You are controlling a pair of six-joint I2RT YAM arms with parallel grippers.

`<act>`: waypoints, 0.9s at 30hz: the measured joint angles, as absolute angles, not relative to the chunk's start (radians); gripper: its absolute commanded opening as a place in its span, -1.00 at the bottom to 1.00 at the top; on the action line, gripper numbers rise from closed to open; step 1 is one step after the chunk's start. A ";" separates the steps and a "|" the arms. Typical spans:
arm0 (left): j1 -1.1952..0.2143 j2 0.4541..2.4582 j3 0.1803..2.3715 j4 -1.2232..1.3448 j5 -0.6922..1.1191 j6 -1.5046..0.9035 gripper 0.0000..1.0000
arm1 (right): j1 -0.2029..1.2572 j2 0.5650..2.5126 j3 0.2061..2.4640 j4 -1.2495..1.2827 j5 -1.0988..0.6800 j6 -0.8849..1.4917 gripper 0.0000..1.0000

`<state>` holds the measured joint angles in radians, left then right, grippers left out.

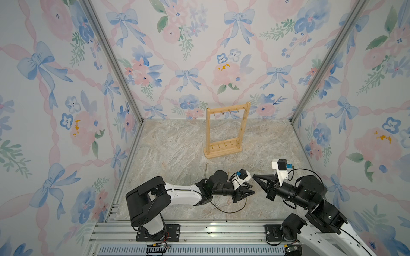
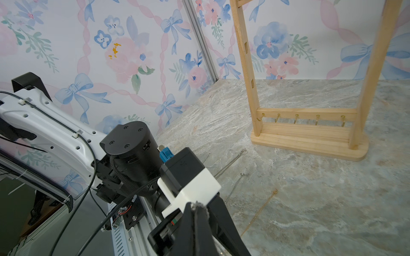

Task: Take the necklace off the jewelry display stand
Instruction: Place the necklace at the center of the board.

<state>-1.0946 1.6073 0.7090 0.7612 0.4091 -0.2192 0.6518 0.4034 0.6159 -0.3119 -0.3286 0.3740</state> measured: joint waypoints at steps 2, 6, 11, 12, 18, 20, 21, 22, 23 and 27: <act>-1.100 1.611 0.712 0.762 0.409 -0.222 -0.62 | 0.652 0.403 0.616 -0.320 -0.325 0.374 -1.00; -1.112 1.615 0.714 0.762 0.407 -0.230 -0.87 | 0.652 0.403 0.616 -0.335 -0.318 0.374 -1.00; -1.123 1.628 0.715 0.763 0.397 -0.240 -1.00 | 0.651 0.402 0.608 -0.342 -0.304 0.374 -1.00; -1.126 1.631 0.715 0.762 0.391 -0.241 -1.00 | 0.650 0.400 0.604 -0.342 -0.301 0.374 -1.00; -1.150 1.640 0.715 0.763 0.358 -0.266 -1.00 | 0.649 0.377 0.590 -0.358 -0.290 0.377 -1.00; -1.158 1.646 0.714 0.762 0.342 -0.278 -1.00 | 0.648 0.368 0.581 -0.363 -0.284 0.381 -1.00; -1.162 1.650 0.712 0.763 0.335 -0.285 -1.00 | 0.647 0.361 0.574 -0.365 -0.283 0.384 -1.00; -1.168 1.653 0.709 0.763 0.326 -0.292 -1.00 | 0.647 0.352 0.565 -0.368 -0.282 0.387 -1.00; -1.172 1.657 0.707 0.763 0.318 -0.299 -1.00 | 0.646 0.345 0.557 -0.372 -0.280 0.392 -1.00; -1.198 1.678 0.691 0.768 0.282 -0.327 -1.00 | 0.643 0.314 0.523 -0.397 -0.278 0.418 -1.00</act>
